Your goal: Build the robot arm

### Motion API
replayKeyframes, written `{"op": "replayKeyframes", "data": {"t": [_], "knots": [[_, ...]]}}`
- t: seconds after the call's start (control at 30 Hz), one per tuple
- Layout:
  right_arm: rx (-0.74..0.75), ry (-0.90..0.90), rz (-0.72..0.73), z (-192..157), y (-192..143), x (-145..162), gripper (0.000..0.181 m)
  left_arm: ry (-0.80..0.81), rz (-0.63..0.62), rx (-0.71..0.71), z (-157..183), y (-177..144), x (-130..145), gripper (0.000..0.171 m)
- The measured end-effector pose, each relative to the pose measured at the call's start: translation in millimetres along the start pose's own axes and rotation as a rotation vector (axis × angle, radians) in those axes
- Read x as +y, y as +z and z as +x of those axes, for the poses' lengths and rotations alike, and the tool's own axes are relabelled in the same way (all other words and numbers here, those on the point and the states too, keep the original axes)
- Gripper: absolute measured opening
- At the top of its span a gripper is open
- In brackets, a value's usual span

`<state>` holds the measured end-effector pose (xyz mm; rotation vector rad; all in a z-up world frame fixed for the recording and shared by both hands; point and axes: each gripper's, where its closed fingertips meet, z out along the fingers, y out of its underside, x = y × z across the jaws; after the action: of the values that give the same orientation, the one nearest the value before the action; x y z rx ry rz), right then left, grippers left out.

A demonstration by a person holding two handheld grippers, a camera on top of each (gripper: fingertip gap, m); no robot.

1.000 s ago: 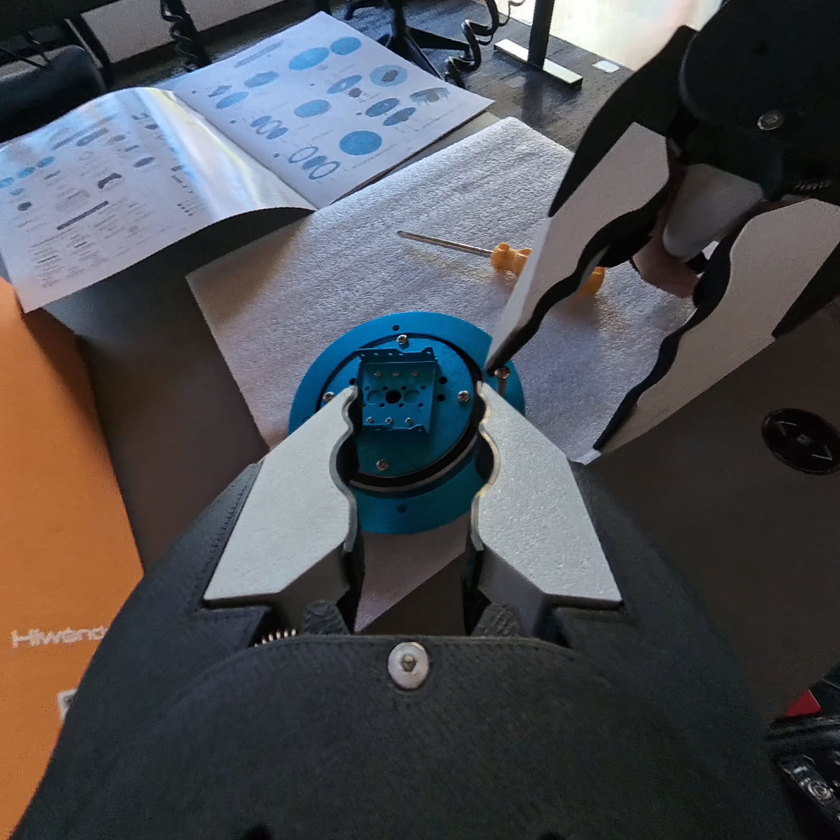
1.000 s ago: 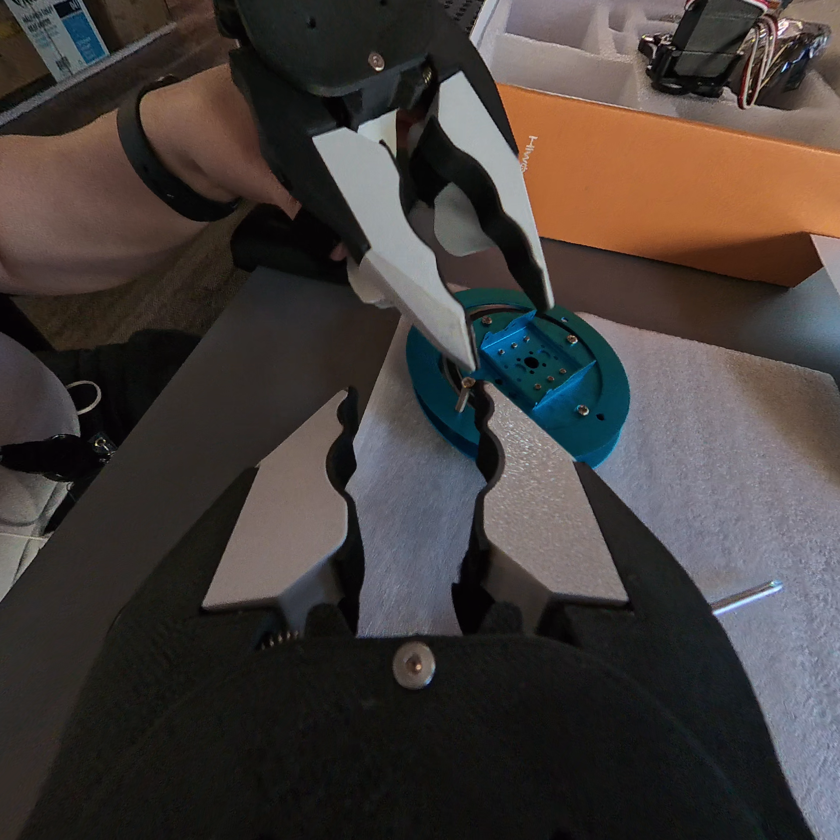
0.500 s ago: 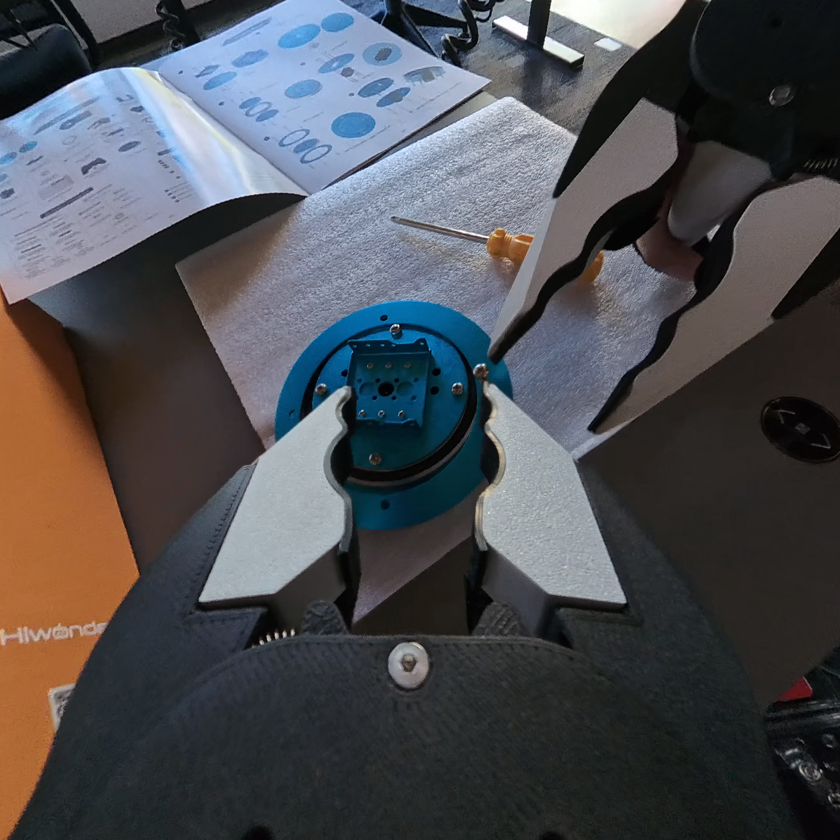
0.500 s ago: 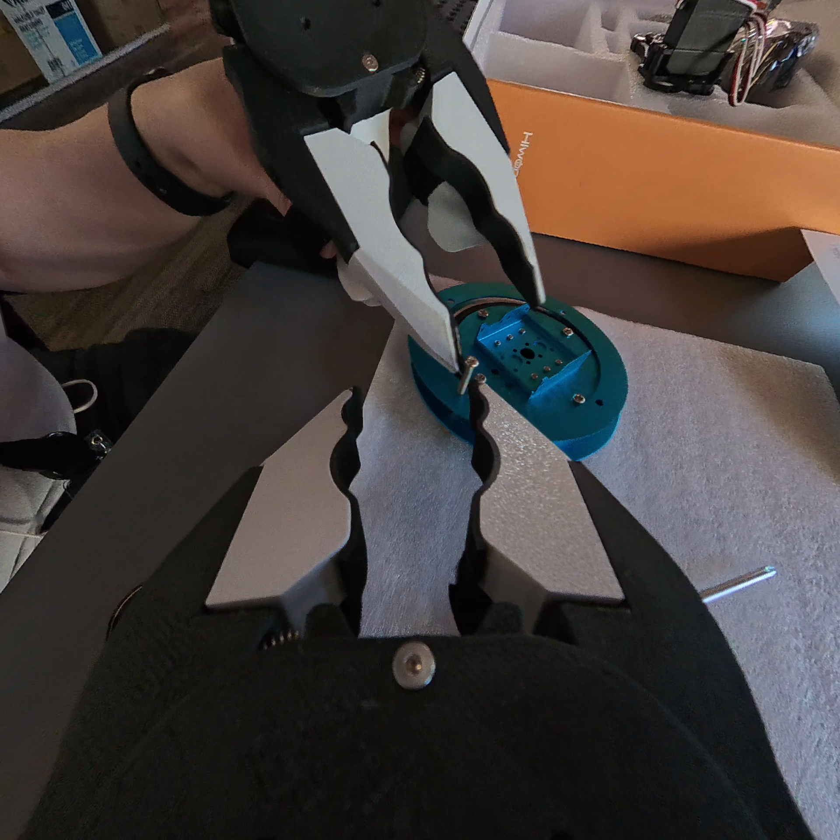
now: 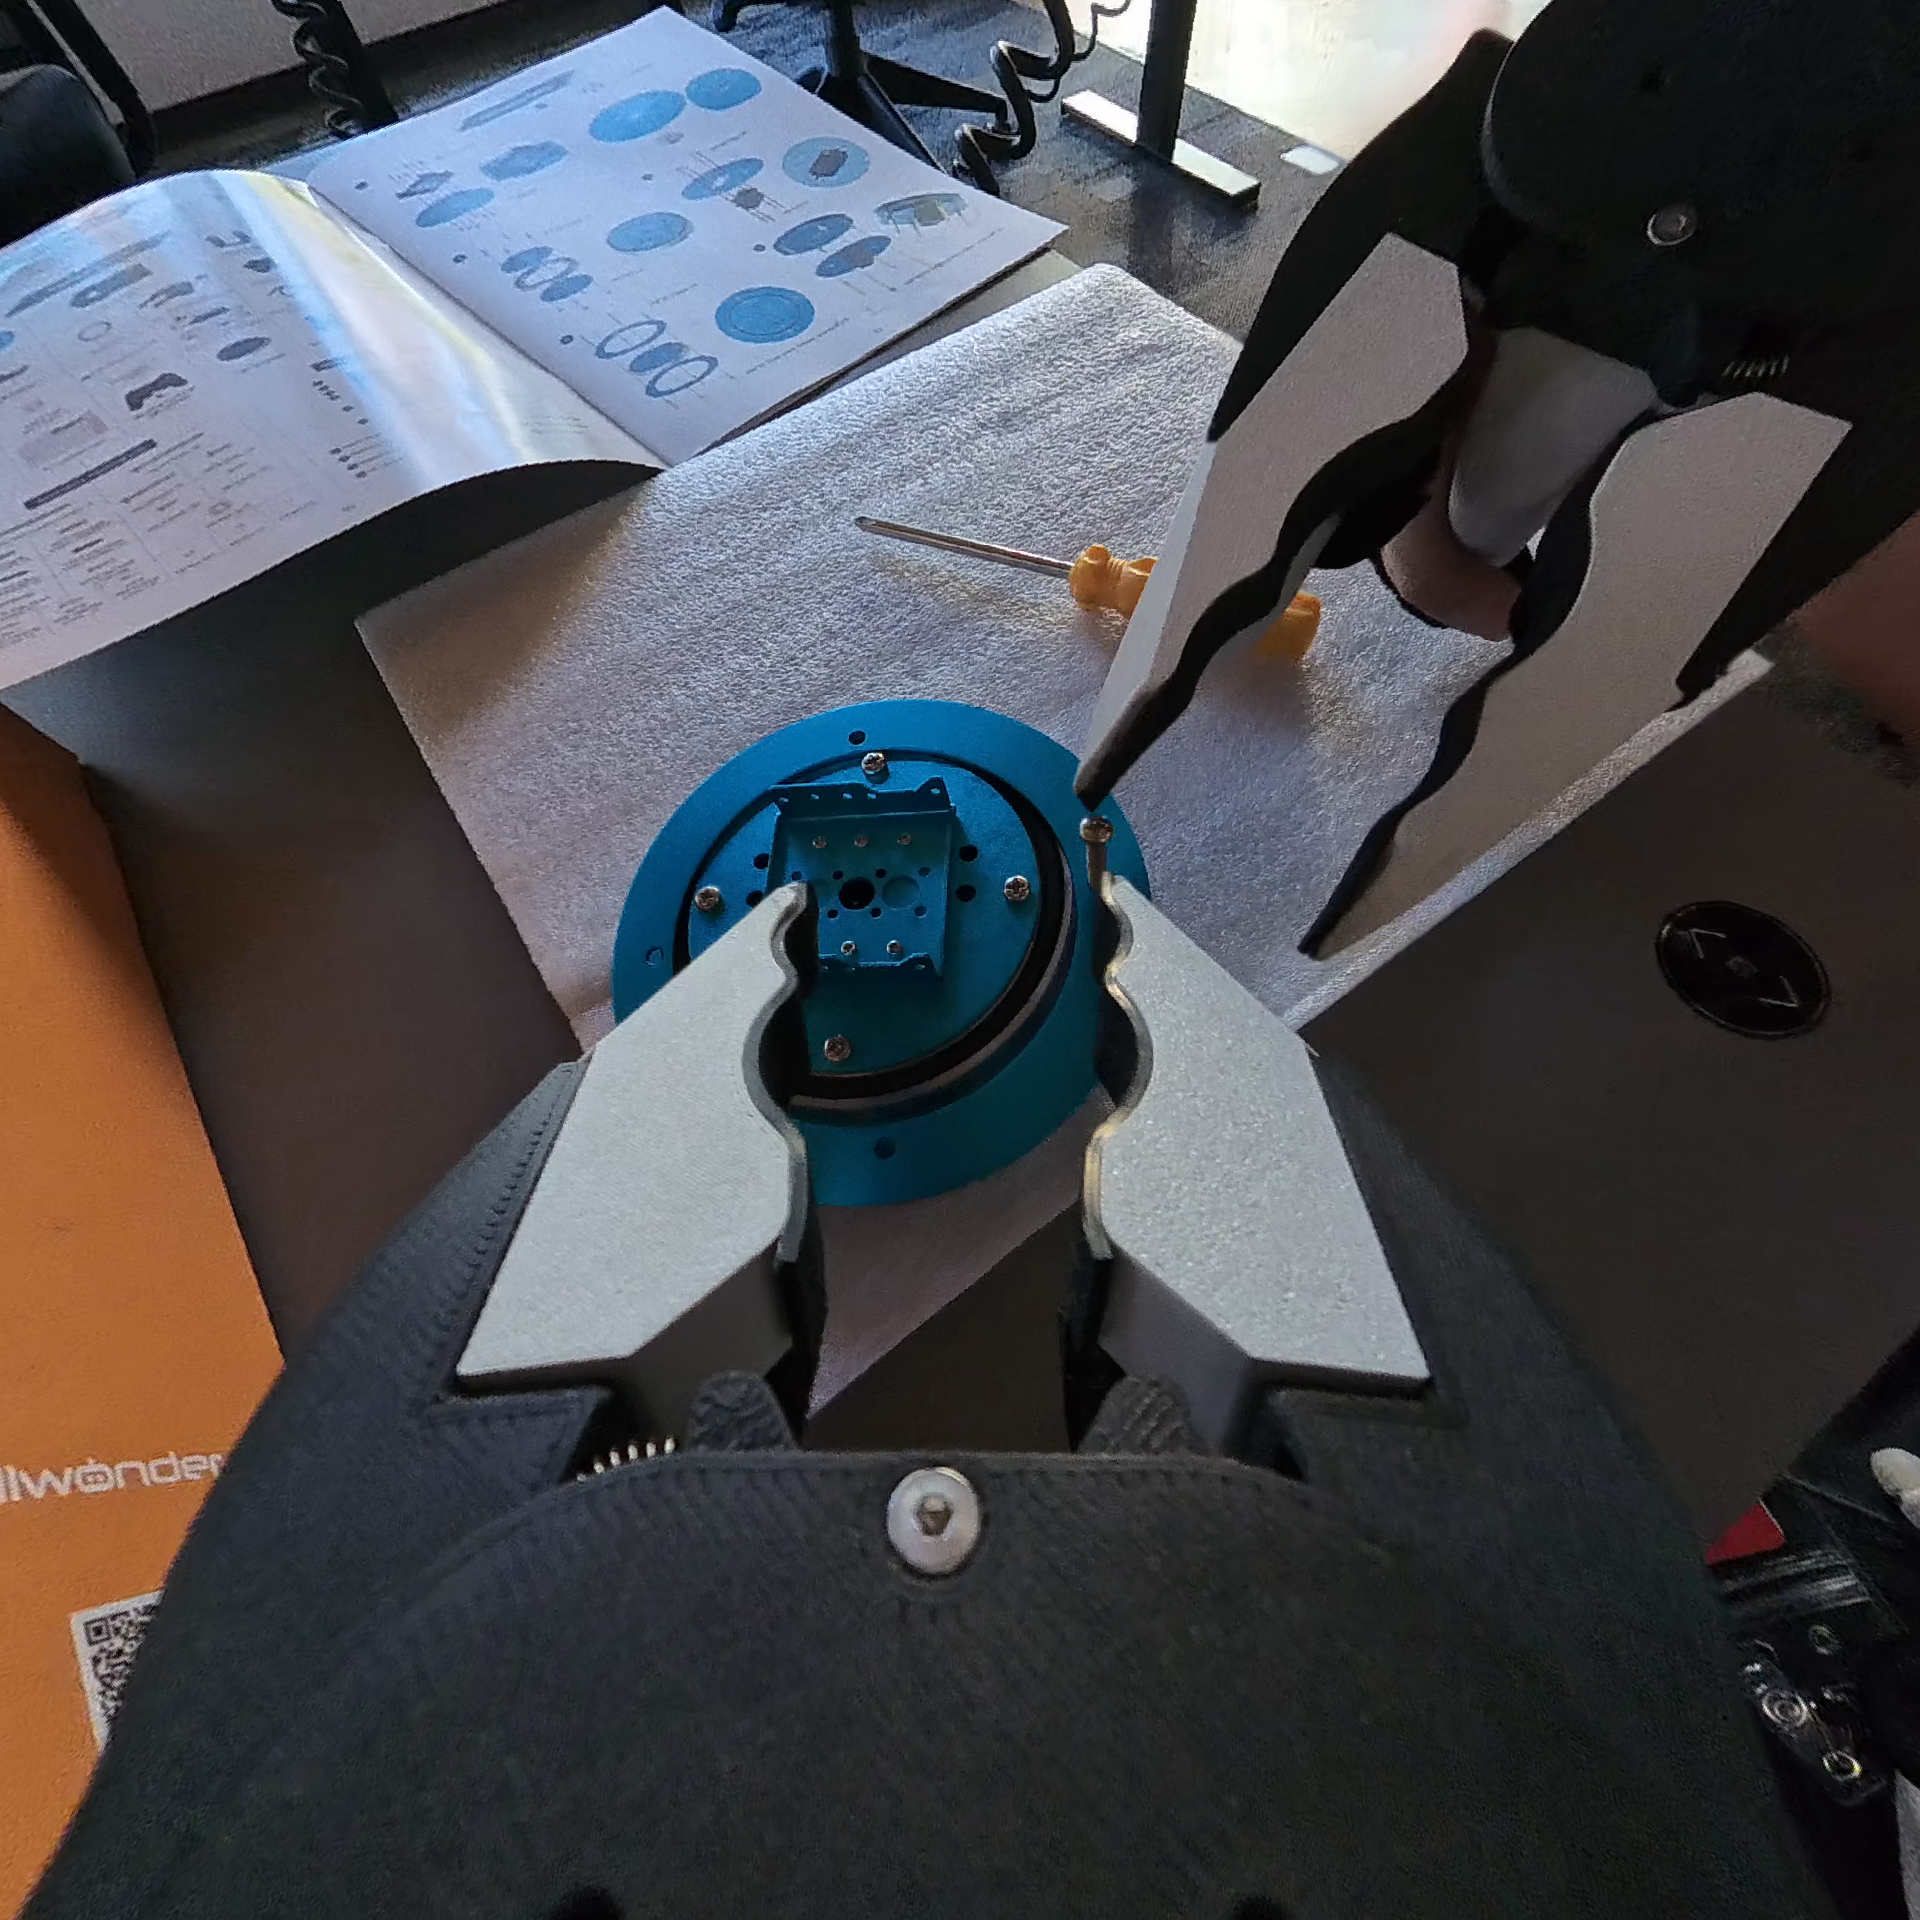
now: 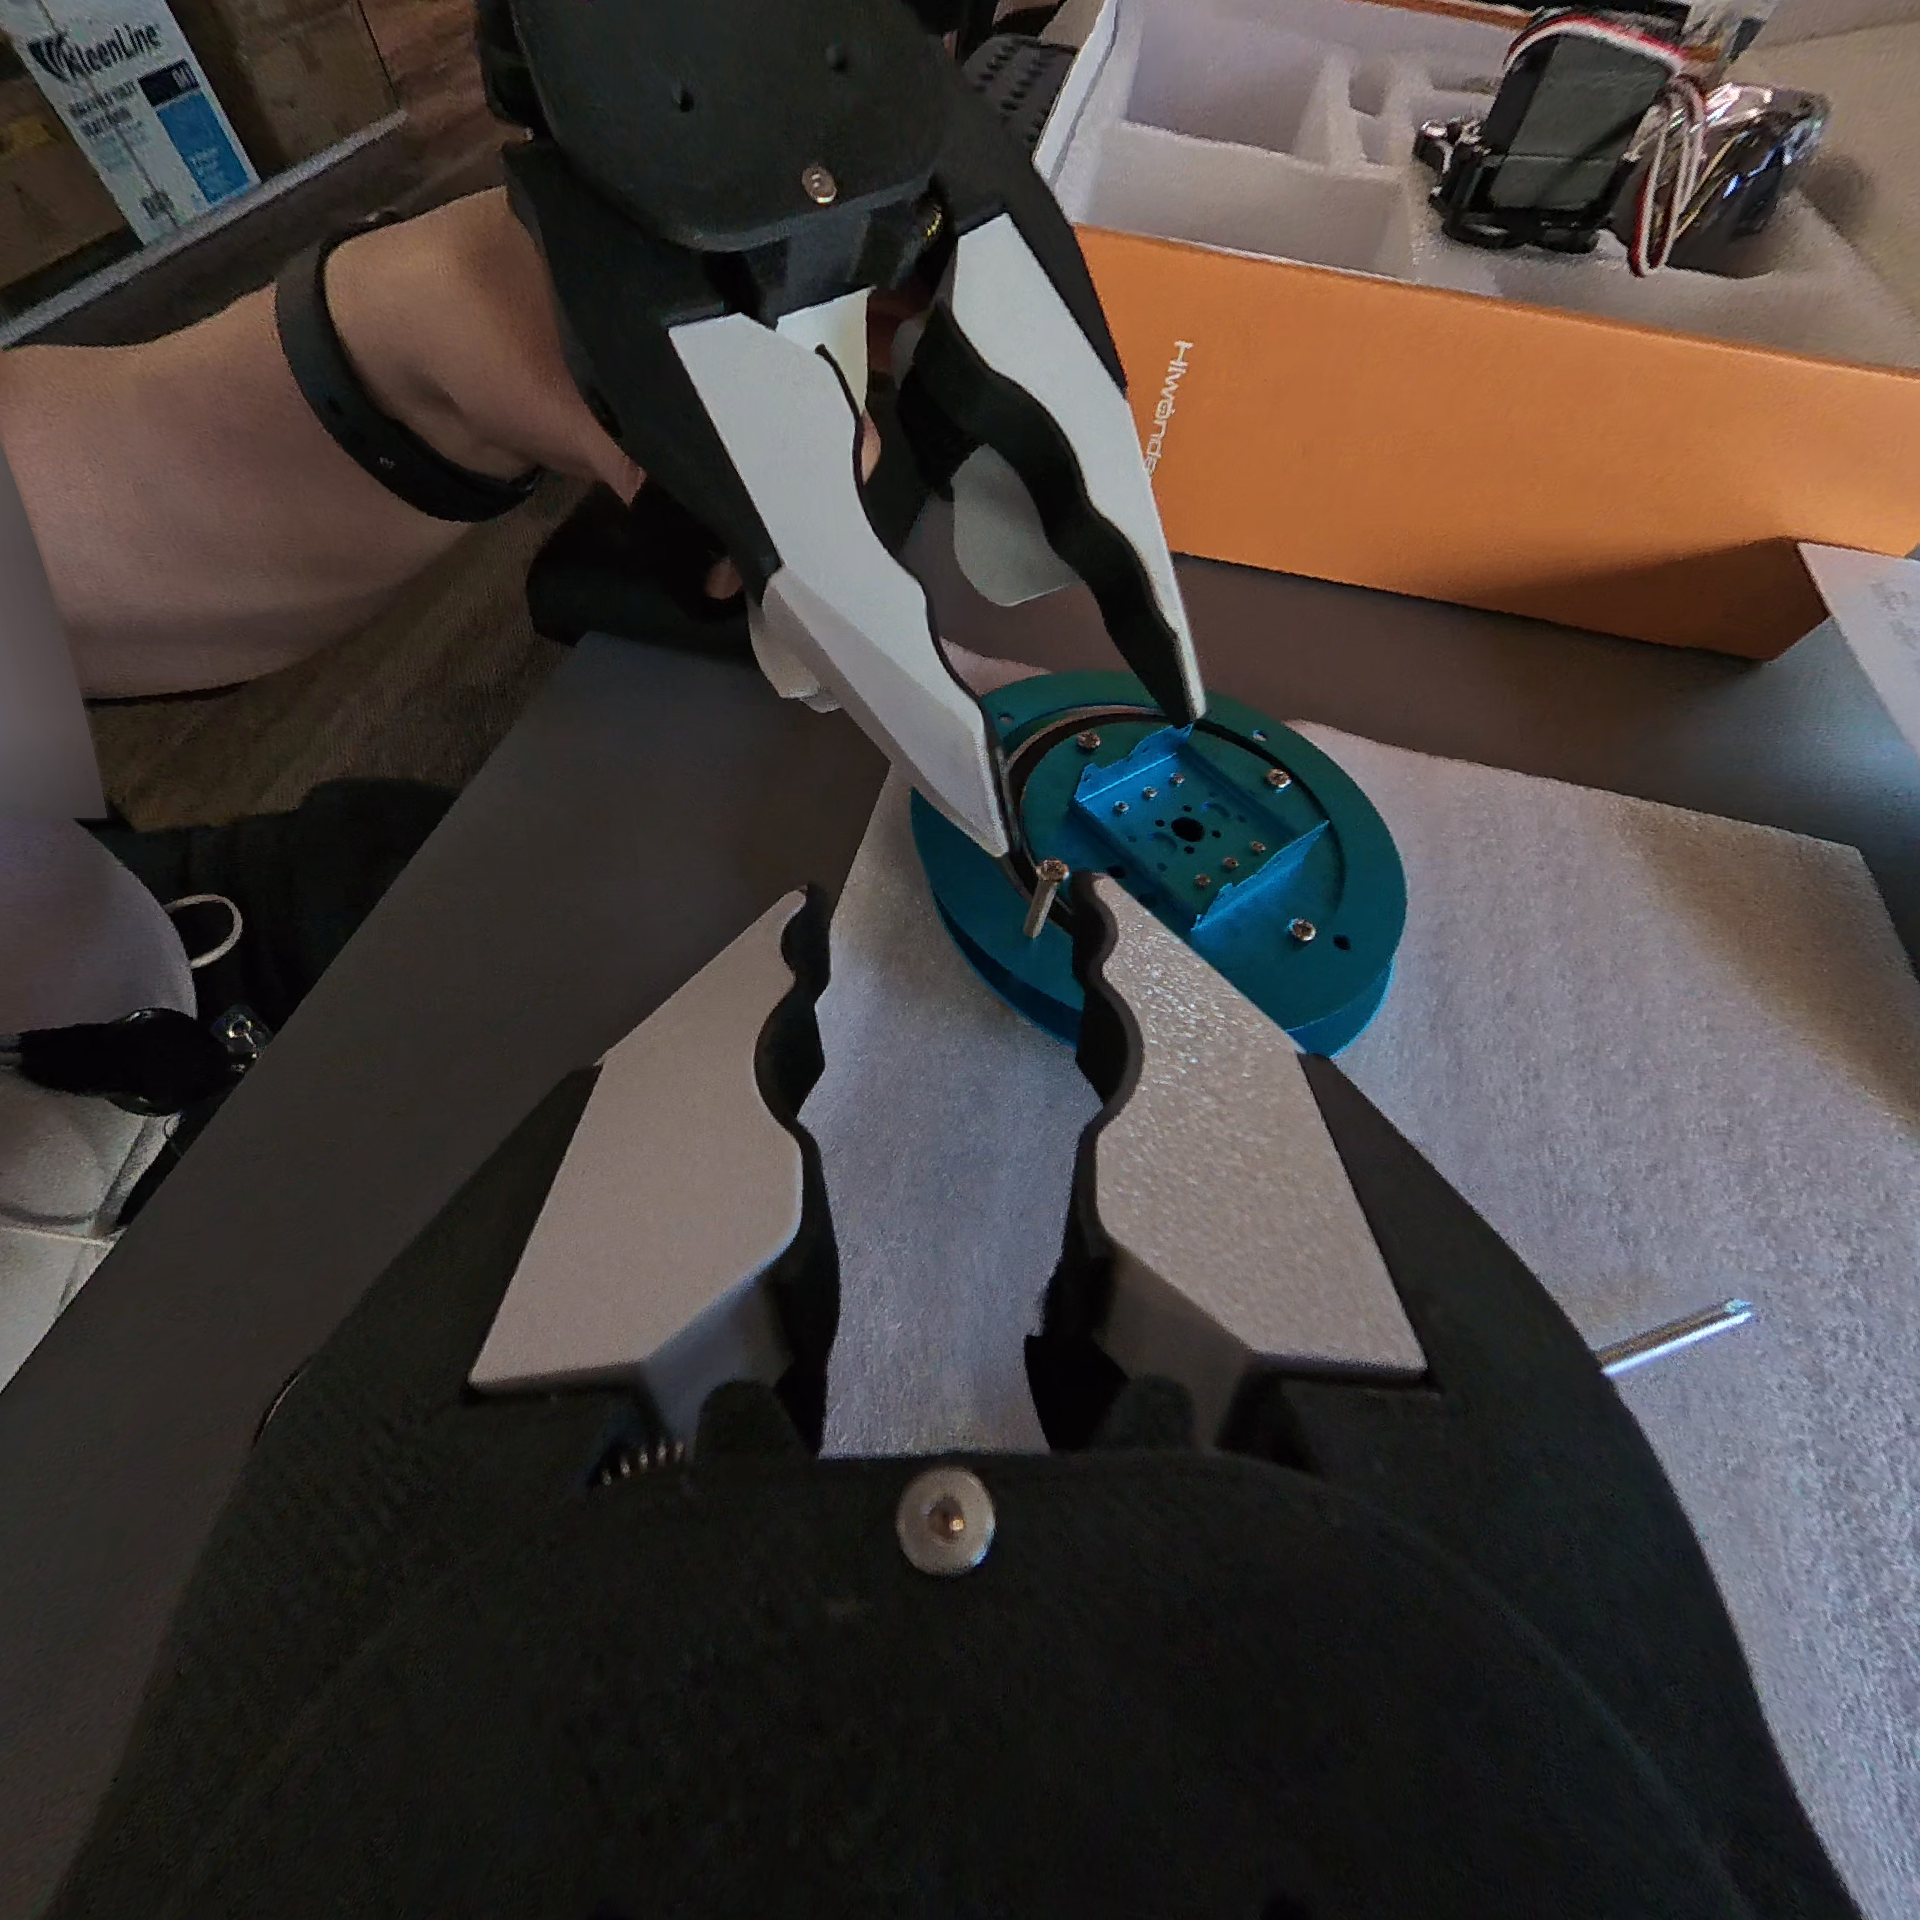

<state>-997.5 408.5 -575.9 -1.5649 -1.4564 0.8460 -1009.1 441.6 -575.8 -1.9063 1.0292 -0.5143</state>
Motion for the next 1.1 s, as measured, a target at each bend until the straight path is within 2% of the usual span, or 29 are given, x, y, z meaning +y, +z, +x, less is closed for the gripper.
{"op": "replayKeyframes", "data": {"t": [0.23,0.37,0.53,0.7,0.8,0.93,1.1], "knots": [[-0.013,-0.020,-0.025,-2,11,0,0.051,0.016,0.002,-0.004,1,6,-5,0.052],[-0.005,-0.003,-0.013,-2,4,2,0.048,0.006,-0.010,-0.046,-8,2,1,0.049],[0.001,0.004,-0.002,0,5,1,0.051,-0.006,0.036,0.023,4,1,-7,0.051],[0.007,-0.015,-0.032,-2,6,4,0.052,0.003,0.000,-0.019,-2,9,-3,0.055],[0.009,0.000,-0.012,-2,-1,4,0.047,-0.006,-0.003,-0.053,-11,3,1,0.050],[0.009,0.004,-0.003,0,3,1,0.052,-0.014,0.035,0.016,2,3,-7,0.052],[0.000,-0.018,-0.035,-4,7,4,0.052,0.005,0.006,-0.016,-1,10,-5,0.056]]}}
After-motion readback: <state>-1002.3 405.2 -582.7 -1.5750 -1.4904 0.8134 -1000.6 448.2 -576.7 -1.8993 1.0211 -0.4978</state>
